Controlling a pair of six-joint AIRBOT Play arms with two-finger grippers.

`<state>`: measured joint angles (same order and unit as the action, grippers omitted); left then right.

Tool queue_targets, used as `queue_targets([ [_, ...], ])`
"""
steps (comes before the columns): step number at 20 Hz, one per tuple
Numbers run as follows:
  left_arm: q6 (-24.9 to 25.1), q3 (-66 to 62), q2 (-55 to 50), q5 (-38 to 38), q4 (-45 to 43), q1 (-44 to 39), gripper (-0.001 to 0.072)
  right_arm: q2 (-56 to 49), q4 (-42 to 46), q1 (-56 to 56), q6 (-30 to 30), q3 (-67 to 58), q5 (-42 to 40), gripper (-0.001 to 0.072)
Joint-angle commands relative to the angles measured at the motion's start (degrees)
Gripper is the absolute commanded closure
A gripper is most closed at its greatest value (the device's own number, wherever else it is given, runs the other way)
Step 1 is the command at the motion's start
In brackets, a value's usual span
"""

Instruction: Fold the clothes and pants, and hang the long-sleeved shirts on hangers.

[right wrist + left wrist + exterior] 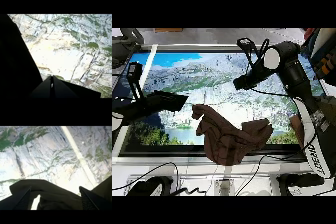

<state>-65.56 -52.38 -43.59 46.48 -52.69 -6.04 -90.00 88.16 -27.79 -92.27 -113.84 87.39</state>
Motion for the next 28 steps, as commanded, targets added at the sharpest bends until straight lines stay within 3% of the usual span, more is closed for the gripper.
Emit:
queue_targets([
  [1,0.0,-0.07,0.04,-0.02,0.0,0.02,0.0008,-0.04,0.0,-0.04,0.0,-0.02,0.0,0.0694],
  [17,-0.02,-0.07,0.02,-0.02,0.83,0.0,0.0008,-0.02,-0.7,-0.04,0.81,-0.02,-1.75,0.0694],
  [24,-0.02,-0.09,4.15,1.07,-1.11,0.7,0.0009,5.86,0.31,-0.04,6.97,-0.02,12.48,0.0694],
  [28,-1.73,-0.07,10.45,2.45,-11.85,3.72,0.0009,14.8,0.22,-0.04,6.8,0.07,15.5,0.0694],
])
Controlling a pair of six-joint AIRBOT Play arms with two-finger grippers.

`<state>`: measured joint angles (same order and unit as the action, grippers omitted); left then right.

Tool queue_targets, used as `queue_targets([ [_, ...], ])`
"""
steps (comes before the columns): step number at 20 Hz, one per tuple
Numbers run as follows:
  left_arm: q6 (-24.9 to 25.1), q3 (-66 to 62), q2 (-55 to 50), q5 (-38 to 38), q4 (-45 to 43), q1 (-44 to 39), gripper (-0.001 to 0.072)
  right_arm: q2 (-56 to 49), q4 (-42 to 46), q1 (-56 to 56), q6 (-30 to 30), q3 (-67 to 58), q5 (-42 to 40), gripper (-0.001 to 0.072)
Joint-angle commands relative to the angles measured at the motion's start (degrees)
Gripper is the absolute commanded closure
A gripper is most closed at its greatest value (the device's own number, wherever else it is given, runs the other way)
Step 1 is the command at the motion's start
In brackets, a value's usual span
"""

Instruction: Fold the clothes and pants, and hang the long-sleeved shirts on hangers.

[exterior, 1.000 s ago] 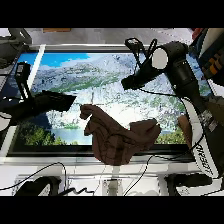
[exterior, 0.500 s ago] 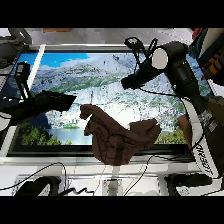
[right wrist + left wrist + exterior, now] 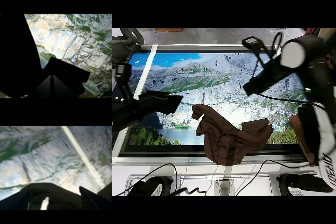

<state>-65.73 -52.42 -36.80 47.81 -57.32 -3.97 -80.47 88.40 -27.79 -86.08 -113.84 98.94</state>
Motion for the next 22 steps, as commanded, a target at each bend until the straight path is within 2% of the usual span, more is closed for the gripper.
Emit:
queue_targets([
  [1,-4.09,-0.02,5.18,2.47,-10.38,2.58,0.0009,8.22,-0.15,-0.04,-0.37,1.31,3.74,0.0694],
  [3,-8.35,-0.02,7.39,6.64,-15.67,4.17,0.0009,14.95,-1.22,-0.04,-2.12,7.74,3.3,0.0695],
  [5,-9.07,0.0,8.33,11.54,-18.62,5.05,0.0009,23.1,-3.78,-0.04,-4.61,19.67,0.31,0.0695],
  [9,-9.07,0.0,7.76,18.49,-18.95,5.03,0.0009,40.59,-11.98,-0.07,-11.65,53.02,-17.57,0.0694],
  [12,-9.09,0.0,6.71,18.75,-18.93,5.03,0.0008,45.05,-14.19,-0.07,-14.08,69.33,-32.35,0.0694],
  [13,-9.09,0.0,6.32,18.78,-18.93,5.03,0.0009,44.68,-14.27,-0.04,-16.28,72.85,-34.49,0.0692],
  [14,-9.09,0.0,5.88,18.97,-18.93,5.03,0.0009,43.71,-14.27,-0.04,-19.15,76.39,-35.45,0.0595],
  [15,-9.11,0.0,5.49,19.28,-18.93,5.03,0.0009,42.58,-14.91,-0.04,-21.11,79.43,-35.85,0.0431],
  [16,-9.11,0.0,5.11,19.54,-18.91,5.03,0.0009,41.2,-16.87,-0.04,-21.46,82.2,-36.63,0.0375],
  [18,-9.11,0.0,4.52,19.5,-18.62,5.03,0.0009,38.16,-23.52,-0.04,-20.92,85.72,-40.11,0.0361],
  [20,-9.11,0.0,3.63,19.5,-18.47,5.03,0.0009,34.14,-28.22,-0.07,-18.18,87.01,-42.21,0.0255],
  [22,-9.14,0.0,2.71,19.52,-18.47,5.03,0.0009,29.09,-30.53,-0.07,-15.17,86.99,-41.18,0.0223],
])
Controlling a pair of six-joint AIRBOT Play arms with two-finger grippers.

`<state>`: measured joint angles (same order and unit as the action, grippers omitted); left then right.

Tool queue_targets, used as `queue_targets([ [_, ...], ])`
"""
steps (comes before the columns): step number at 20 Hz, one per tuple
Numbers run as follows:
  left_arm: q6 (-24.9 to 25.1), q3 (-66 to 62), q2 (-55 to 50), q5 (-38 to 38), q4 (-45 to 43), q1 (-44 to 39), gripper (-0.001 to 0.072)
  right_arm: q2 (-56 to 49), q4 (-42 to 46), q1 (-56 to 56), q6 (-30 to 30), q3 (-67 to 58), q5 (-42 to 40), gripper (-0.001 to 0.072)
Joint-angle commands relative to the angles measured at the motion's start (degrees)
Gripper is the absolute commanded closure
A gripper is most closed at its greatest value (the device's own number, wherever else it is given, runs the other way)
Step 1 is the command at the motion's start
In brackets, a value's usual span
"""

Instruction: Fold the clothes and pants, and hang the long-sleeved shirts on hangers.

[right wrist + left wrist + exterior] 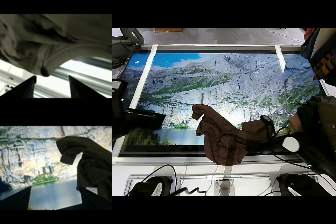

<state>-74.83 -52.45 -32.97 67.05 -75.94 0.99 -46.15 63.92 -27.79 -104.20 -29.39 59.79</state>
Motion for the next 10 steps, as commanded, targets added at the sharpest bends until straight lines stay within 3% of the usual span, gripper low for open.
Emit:
queue_targets([
  [1,-0.48,0.02,-1.46,0.28,0.15,0.07,0.0009,-7.87,-8.13,-0.07,5.29,2.54,-1.57,0.0223],
  [5,-1.95,0.02,-2.78,0.24,1.07,0.07,0.0009,-17.05,-18.27,-0.07,15.85,2.54,-0.2,0.0223],
  [10,-1.95,0.02,-3.93,0.07,4.92,0.07,0.0009,-22.49,-19.43,-0.07,17.92,2.54,-0.55,0.0223],
])
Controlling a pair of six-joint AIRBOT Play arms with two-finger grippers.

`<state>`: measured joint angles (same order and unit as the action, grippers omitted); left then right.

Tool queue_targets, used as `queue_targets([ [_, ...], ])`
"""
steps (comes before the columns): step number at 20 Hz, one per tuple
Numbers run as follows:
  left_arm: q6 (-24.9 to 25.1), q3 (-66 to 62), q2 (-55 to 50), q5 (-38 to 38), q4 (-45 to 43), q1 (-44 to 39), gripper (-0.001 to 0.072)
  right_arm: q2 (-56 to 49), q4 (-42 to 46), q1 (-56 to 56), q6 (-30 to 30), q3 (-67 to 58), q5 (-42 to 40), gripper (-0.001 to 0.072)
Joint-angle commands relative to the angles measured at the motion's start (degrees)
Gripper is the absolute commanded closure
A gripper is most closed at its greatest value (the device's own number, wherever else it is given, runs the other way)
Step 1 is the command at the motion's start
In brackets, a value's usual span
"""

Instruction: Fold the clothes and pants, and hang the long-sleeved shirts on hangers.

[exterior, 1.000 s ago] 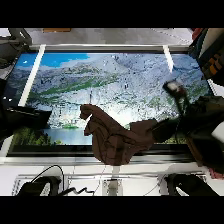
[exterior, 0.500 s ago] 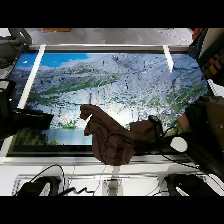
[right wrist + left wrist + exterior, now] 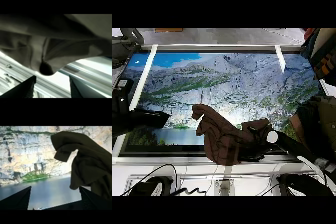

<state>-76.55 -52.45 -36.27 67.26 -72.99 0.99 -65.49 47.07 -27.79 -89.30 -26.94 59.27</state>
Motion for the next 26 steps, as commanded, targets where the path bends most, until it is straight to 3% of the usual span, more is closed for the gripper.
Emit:
queue_targets([
  [1,-0.2,0.02,-0.92,-0.15,1.95,0.07,0.0009,-3.48,-3.67,-0.07,4.26,0.09,-0.13,0.0223],
  [9,-0.2,0.04,-4.31,-1.07,1.92,0.07,0.0009,-7.96,-13.92,-0.11,13.27,0.09,-2.54,0.0233],
  [11,-0.2,0.04,-5.73,-2.45,1.97,0.07,0.0009,-7.96,-18.4,-0.11,17.64,0.07,-5.09,0.0282],
  [13,-0.2,0.04,-7.78,-2.8,1.97,0.07,0.0009,-7.87,-22.97,-0.11,21.57,0.0,-5.97,0.0434],
  [15,-0.2,0.04,-10.34,-2.75,2.62,0.07,0.0009,-7.85,-25.44,-0.09,22.8,-0.04,-6.19,0.0655],
  [16,-0.2,0.04,-11.67,-2.75,3.32,0.07,0.0009,-7.85,-26.03,-0.09,23.02,-0.09,-6.16,0.0694],
  [22,-0.17,0.0,-14.4,-6.38,6.01,0.07,0.0009,-1.25,-24.57,4.11,21.88,-9.11,-3.23,0.0695],
  [26,-0.17,-0.04,-13.86,-8.13,6.03,0.07,0.0009,9.75,-13.16,14.49,12.79,-21.33,1.4,0.0695],
])
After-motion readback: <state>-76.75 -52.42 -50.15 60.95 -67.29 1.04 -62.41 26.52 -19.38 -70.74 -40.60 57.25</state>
